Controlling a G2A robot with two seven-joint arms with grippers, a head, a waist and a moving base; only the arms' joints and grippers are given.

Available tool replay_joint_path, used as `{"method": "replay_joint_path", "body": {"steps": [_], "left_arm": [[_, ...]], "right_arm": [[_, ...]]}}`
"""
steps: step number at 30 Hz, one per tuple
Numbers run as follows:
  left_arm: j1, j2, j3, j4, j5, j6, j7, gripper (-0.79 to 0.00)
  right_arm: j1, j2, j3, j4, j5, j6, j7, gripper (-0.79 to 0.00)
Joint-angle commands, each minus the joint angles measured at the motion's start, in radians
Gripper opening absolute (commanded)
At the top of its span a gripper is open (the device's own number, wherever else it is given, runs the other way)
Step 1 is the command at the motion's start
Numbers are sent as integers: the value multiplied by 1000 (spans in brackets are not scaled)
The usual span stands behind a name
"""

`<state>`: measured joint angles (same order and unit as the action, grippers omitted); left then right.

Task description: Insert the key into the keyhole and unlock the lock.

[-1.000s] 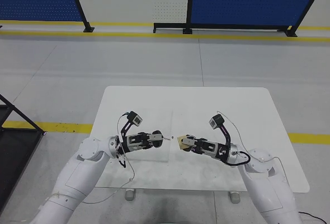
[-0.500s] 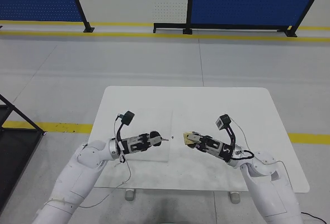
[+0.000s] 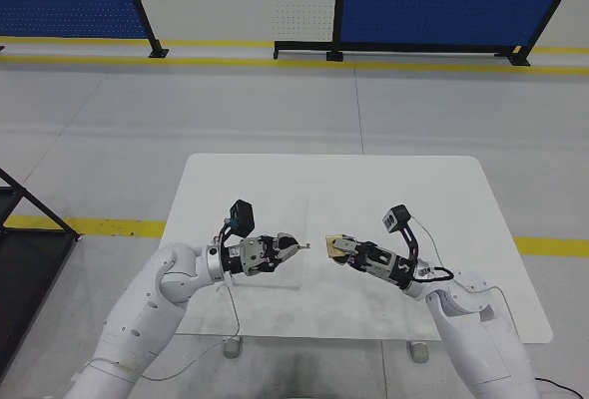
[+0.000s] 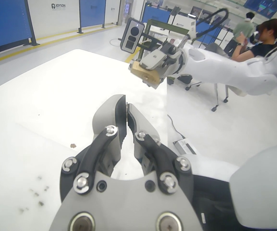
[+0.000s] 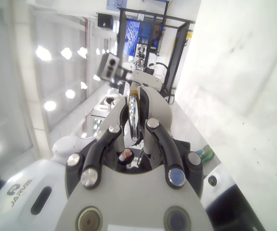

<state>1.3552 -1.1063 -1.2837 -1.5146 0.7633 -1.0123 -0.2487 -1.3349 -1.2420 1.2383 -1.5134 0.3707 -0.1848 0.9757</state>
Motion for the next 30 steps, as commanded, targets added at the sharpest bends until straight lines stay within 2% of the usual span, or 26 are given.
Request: {"method": "replay_joint_path", "body": {"steps": [1, 12, 16, 19, 23, 27, 30], "left_arm": [[0, 0, -1, -1, -17, 0, -4, -785], [-2, 2, 5, 8, 22, 10, -8, -785], [-6, 7, 14, -18, 146, 0, 76, -785], [-13, 17, 14, -22, 336, 0, 204, -785], [-27, 27, 16, -3, 629, 6, 442, -785], [-38, 36, 39, 33, 902, 106, 694, -785], [-50, 50, 63, 73, 1121, 220, 860, -785]], "right_arm": [[0, 0, 0, 0, -1, 0, 0, -785], [0, 0, 0, 0, -1, 0, 0, -785], [0, 0, 0, 0, -1, 0, 0, -785], [0, 0, 0, 0, -1, 0, 0, -785], [0, 0, 0, 0, -1, 0, 0, -785], [0, 0, 0, 0, -1, 0, 0, -785], [0, 0, 0, 0, -1, 0, 0, -785]]}}
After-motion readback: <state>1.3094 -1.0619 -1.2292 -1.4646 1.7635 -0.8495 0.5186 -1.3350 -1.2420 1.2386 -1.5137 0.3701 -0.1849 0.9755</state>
